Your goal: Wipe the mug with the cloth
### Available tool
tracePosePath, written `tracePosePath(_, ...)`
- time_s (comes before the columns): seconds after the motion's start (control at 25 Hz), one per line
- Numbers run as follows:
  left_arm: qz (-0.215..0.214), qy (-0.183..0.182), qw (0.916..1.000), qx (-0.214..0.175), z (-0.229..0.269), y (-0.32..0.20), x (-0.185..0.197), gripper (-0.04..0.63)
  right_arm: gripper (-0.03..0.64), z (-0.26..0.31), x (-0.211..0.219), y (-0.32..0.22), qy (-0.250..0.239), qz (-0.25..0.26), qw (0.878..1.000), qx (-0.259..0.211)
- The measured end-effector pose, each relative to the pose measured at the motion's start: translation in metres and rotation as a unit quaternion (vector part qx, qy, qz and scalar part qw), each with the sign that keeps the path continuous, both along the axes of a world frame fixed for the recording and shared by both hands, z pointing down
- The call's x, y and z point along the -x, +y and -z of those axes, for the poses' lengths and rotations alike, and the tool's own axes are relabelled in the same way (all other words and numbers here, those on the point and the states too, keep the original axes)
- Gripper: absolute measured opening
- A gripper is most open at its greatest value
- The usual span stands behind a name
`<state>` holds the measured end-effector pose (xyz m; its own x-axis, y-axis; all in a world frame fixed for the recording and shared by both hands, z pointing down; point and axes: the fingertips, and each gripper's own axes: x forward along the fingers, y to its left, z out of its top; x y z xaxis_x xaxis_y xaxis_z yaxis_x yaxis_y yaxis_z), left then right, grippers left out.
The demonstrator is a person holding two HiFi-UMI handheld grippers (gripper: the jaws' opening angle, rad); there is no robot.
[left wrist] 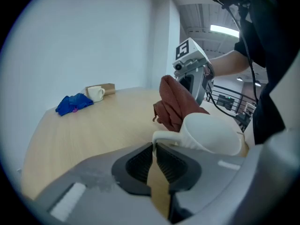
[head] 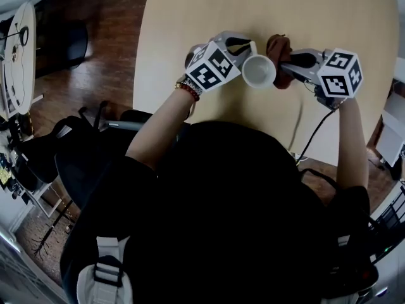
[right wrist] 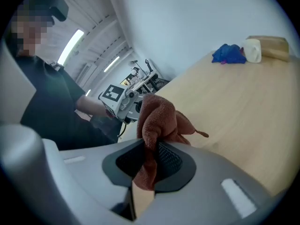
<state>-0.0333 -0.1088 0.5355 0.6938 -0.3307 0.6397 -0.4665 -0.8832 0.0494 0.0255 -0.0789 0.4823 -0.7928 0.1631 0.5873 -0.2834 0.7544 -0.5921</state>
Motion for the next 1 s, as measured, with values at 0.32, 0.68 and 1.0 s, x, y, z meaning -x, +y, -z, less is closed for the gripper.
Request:
tracePosePath(0.32,0.062,0.007,0.9980,0.001,0.010,0.003,0.016,0.032,0.057,-0.042,0.017,-0.003,0.016,-0.017,1.000,0.019)
tracePosePath(0.68,0.118,0.024,0.9927,0.008,0.011,0.005,0.024,0.032,0.057,-0.050,0.018,-0.008,0.002,-0.043,0.998,0.054)
tracePosePath(1.0,0.205,0.070,0.9745,0.058,0.013,0.004,0.029,0.038,0.057,0.020,-0.003,0.008,-0.107,-0.062,0.985,0.123)
